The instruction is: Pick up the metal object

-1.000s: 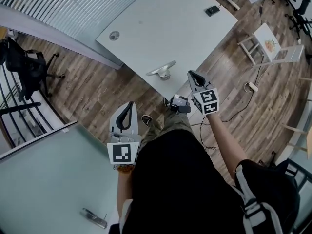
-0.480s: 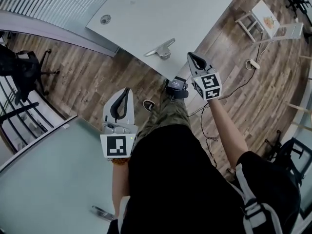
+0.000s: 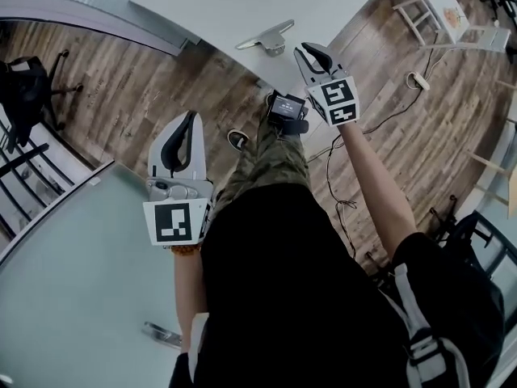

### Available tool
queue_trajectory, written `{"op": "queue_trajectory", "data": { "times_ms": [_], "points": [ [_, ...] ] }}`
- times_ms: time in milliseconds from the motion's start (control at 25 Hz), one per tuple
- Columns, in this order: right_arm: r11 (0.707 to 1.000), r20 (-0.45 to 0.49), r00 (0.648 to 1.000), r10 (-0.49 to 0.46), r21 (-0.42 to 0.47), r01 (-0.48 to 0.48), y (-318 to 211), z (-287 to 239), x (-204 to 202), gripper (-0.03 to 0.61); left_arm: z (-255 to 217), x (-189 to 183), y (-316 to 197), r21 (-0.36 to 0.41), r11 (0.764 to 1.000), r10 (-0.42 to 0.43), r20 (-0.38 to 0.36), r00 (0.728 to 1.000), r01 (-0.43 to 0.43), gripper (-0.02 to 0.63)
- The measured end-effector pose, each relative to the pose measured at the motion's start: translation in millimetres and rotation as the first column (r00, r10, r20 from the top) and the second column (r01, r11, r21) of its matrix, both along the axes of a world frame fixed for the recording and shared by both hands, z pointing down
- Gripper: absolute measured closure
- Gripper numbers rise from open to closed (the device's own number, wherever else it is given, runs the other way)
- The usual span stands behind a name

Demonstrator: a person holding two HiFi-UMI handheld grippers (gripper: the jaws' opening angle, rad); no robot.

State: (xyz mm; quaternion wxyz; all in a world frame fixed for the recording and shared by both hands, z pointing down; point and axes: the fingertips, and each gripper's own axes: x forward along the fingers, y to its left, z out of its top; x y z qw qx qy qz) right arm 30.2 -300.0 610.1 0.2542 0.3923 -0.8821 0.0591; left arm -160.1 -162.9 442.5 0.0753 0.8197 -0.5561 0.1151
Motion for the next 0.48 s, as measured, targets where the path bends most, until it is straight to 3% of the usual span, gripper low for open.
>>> {"op": "queue_trajectory", "data": {
  "times_ms": [120, 480],
  "points": [
    [1.0, -0.043, 0.999, -0.011, -0.025, 0.01, 2.0, 15.7, -6.2, 0.497, -0.8, -2.3, 2.7, 0.01, 1.0, -0.009, -0.011, 1.0, 0.009, 0.598],
    [0.994, -0.059, 0.998, 0.0, -0.113, -0.007, -11.8, 44.7, -26.9, 0.402, -6.5, -19.8, 7.1, 0.018, 0.999, -0.045, -0.023, 0.999, 0.045, 0.598]
  ]
}}
